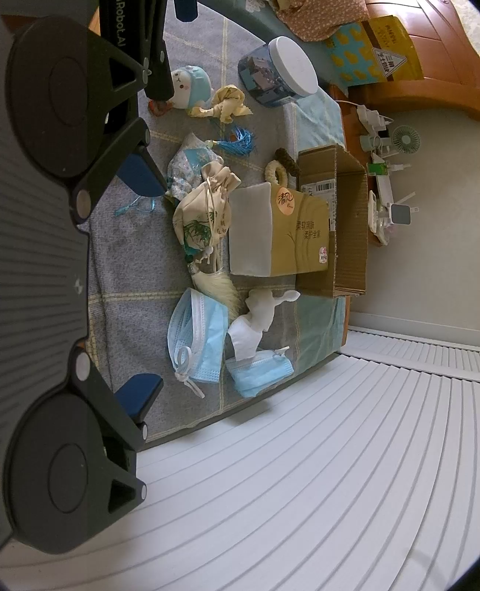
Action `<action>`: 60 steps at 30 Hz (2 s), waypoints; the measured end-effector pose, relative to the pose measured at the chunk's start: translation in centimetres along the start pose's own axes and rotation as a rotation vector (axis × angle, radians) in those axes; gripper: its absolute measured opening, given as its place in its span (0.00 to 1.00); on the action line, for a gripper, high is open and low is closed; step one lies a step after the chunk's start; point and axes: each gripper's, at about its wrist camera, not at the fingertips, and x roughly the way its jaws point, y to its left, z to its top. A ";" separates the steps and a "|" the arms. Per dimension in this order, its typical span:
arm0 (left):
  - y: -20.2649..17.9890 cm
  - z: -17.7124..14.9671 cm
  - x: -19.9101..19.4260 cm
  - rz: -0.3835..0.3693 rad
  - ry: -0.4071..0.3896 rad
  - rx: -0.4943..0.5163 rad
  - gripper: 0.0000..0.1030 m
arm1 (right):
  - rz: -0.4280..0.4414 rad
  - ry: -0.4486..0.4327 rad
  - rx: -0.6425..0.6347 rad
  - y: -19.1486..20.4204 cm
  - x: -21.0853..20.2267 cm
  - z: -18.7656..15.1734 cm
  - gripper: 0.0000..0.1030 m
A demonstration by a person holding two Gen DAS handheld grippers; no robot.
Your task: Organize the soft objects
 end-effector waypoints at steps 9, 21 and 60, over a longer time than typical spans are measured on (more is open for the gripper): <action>0.0 0.0 0.0 -0.001 0.000 0.000 1.00 | 0.000 -0.001 0.001 0.0 0.0 0.0 1.00; 0.2 0.2 0.2 -0.016 -0.022 -0.004 0.99 | 0.027 -0.039 0.007 -0.2 -0.1 0.2 1.00; 2.4 -1.0 5.9 -0.084 -0.074 0.157 0.89 | 0.202 -0.098 -0.115 0.5 4.8 0.5 1.00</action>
